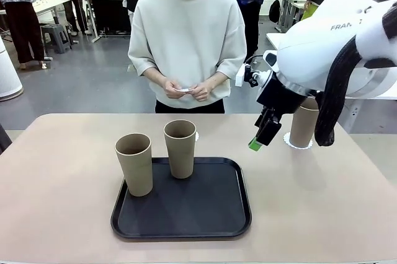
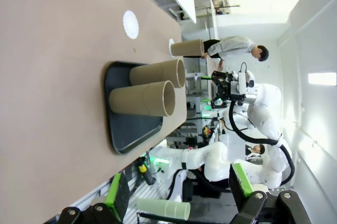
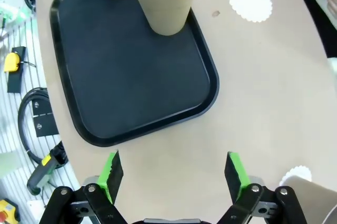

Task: Place coasters on the table and set cups on them.
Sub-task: Take one Reusable plastic cup from the Flat Tray and place it on a coaster set by the human.

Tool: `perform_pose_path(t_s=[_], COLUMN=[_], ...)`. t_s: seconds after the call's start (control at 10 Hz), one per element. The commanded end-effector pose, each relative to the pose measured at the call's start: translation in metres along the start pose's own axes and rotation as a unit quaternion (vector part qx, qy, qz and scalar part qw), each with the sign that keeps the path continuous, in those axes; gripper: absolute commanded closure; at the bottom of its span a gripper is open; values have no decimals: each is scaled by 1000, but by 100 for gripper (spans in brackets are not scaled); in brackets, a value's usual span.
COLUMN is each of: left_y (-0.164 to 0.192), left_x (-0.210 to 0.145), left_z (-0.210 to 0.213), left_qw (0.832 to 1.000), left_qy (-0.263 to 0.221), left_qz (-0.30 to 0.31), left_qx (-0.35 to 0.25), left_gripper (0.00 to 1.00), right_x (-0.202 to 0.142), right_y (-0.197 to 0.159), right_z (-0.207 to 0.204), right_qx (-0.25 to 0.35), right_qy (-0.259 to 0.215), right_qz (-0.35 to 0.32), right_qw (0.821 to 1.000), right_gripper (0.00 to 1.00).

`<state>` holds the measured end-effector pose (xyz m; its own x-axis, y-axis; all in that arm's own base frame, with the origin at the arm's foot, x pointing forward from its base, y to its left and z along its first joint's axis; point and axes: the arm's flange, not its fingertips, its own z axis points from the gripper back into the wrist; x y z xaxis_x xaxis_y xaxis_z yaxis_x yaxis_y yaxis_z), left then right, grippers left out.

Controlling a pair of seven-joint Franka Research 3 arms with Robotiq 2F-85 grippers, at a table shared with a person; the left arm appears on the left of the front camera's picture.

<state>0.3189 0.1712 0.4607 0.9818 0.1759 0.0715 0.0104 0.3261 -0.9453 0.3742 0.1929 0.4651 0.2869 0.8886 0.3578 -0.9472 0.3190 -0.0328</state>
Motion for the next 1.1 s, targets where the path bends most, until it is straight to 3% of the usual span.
perform_pose_path(t_s=[0.0, 0.2, 0.3, 0.5, 0.6, 0.8, 1.0], left_y=[-2, -2, -2, -2, -2, -2, -2], left_x=[-1, -1, -1, -1, -1, -1, -1], left_z=[1, 1, 1, 1, 1, 1, 1], left_qw=[1000, 1000, 1000, 1000, 1000, 1000, 1000], left_qy=[-2, -2, -2, -2, -2, -2, -2], left_qz=[-5, -5, -5, -5, -5, -5, -5], left_qx=[-7, -7, -7, -7, -7, -7, -7], left_gripper=[0, 0, 0, 0, 0, 0, 0], right_x=[1, 0, 4, 13, 12, 17, 26], right_y=[3, 1, -16, -33, -43, -46, -44], right_z=[6, 4, -21, -56, -67, -89, -105], right_qx=[2, 0, -42, -28, -12, 18, 75], right_qy=[5, -3, -80, -174, -244, -331, -331], right_qz=[-4, 1, 92, 146, 151, 114, 88], right_qw=[1000, 1000, 992, 973, 958, 937, 936], right_gripper=[0, 0, 0, 0, 0, 0, 0])
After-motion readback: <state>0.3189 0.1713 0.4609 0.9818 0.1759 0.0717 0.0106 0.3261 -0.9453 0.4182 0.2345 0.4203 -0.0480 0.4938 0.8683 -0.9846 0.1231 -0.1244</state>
